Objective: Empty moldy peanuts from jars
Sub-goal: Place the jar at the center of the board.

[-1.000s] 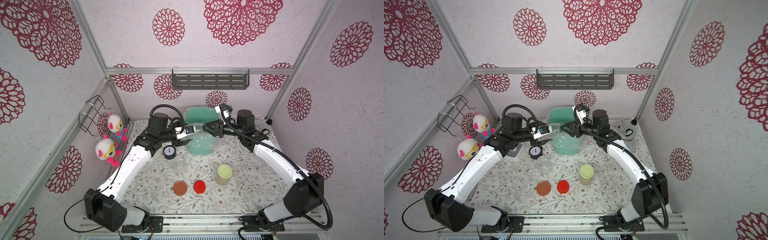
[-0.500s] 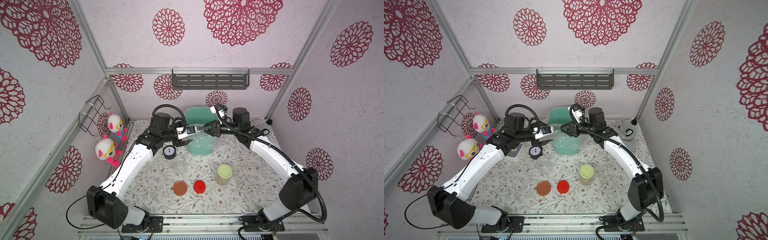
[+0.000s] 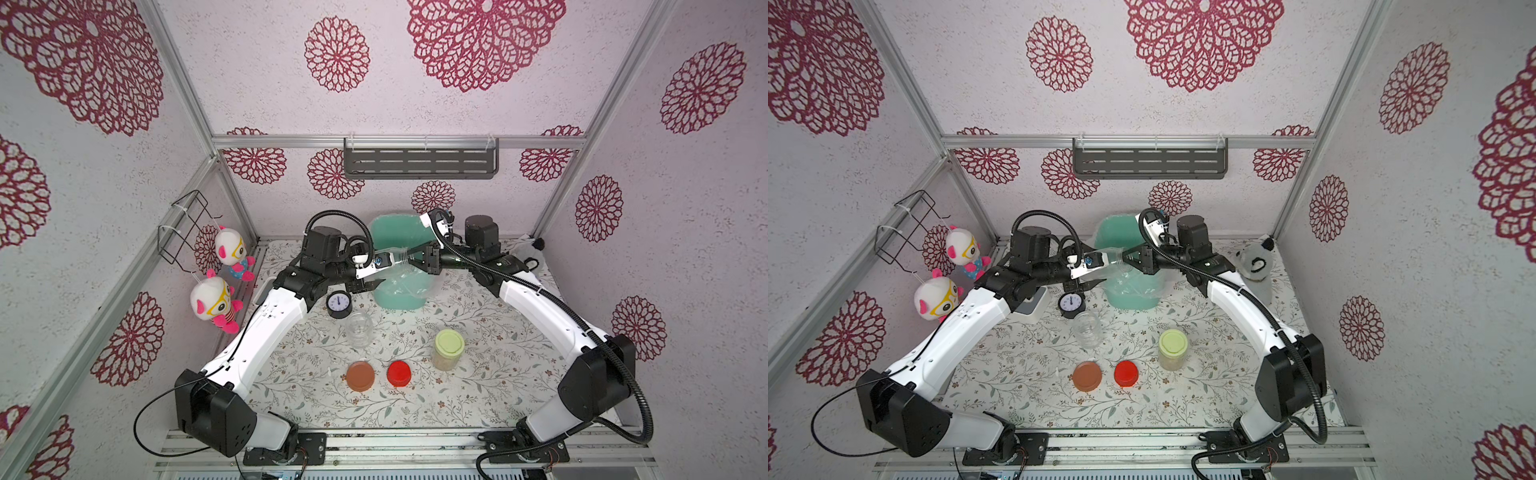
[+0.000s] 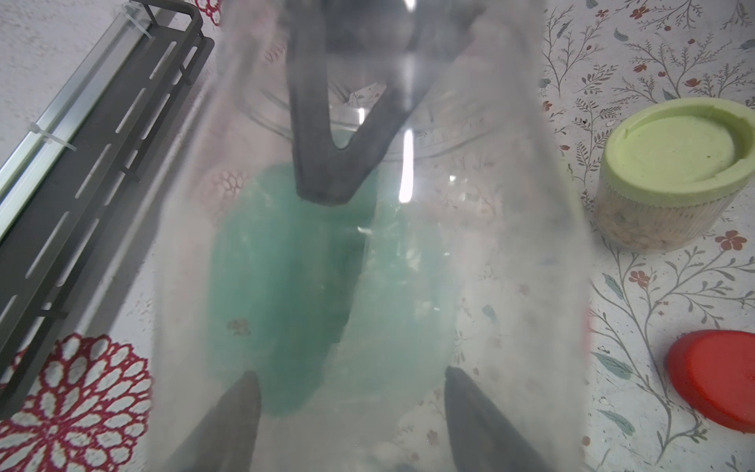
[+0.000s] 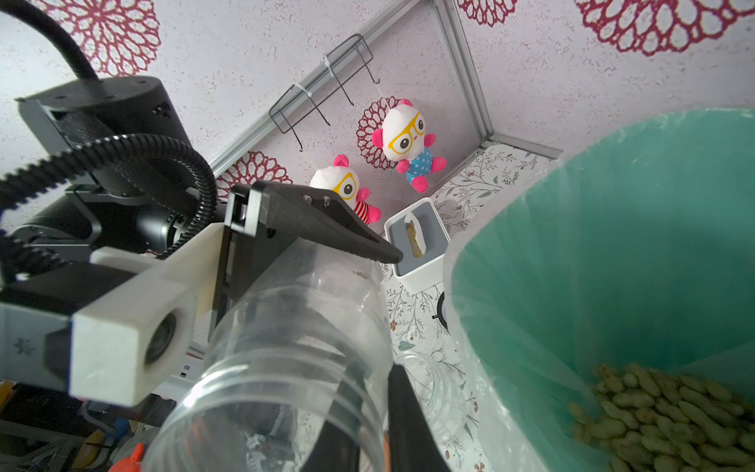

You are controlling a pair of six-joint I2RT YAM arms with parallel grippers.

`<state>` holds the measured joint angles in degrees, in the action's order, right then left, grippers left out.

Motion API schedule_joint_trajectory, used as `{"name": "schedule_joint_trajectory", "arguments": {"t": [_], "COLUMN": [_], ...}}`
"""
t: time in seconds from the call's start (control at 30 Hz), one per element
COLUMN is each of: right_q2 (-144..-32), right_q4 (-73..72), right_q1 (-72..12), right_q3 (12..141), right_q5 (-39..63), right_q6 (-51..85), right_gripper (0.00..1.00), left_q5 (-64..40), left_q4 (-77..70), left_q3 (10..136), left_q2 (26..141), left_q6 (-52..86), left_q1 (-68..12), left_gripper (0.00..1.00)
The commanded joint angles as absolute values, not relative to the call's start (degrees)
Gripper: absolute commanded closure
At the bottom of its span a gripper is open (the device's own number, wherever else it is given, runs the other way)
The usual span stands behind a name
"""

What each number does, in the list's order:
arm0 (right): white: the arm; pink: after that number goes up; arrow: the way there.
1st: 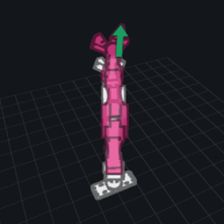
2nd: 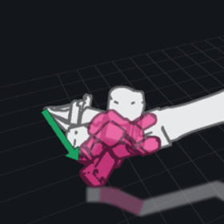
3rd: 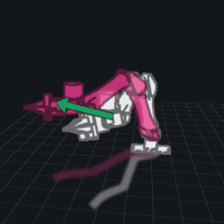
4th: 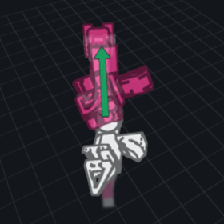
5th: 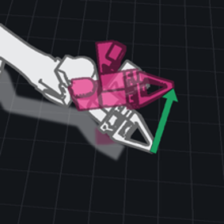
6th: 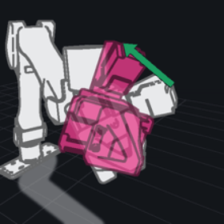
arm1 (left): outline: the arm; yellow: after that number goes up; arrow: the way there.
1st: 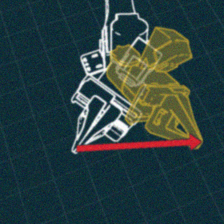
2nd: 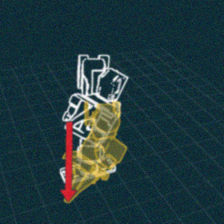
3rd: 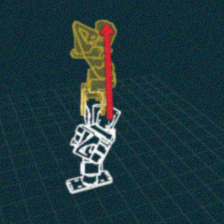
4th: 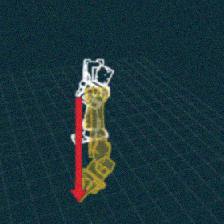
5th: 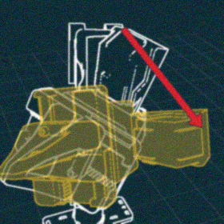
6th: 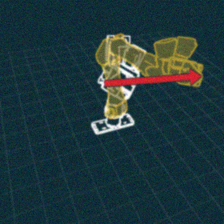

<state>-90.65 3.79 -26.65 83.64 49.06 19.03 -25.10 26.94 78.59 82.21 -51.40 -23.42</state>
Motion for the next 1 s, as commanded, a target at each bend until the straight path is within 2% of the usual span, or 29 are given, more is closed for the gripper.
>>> {"name": "schedule_joint_trajectory", "arguments": {"t": [0.0,0.03,0.1,0.13,0.5,0.97], "right_q2": [-90.3,-90.2,-90.1,-90.0,-88.0,-80.7], "right_q4": [3.3,3.3,3.4,3.5,4.9,11.7], "right_q1": [-26.6,-26.5,-26.6,-26.6,-26.0,-22.7], "right_q3": [85.0,85.1,85.0,85.0,83.9,81.1], "right_q5": [49.9,49.8,49.7,49.5,47.2,45.0], "right_q6": [18.2,18.2,18.2,18.2,16.4,8.2], "right_gripper": [0.95,1.00,1.00,1.00,1.00,1.00], "left_q5": [-26.3,-26.0,-25.8,-25.8,-25.4,-25.1], "left_q4": [23.7,23.5,23.5,23.6,23.4,16.4], "left_q3": [77.7,77.5,77.5,77.5,75.6,66.2], "left_q2": [81.7,81.7,81.7,81.7,81.3,76.4], "left_q6": [-51.1,-51.1,-51.2,-51.1,-50.5,-43.8], "left_q1": [-23.7,-23.7,-23.6,-23.6,-22.7,-18.9], "left_gripper": [0.54,0.47,0.27,0.01,0.03,0.03]}}
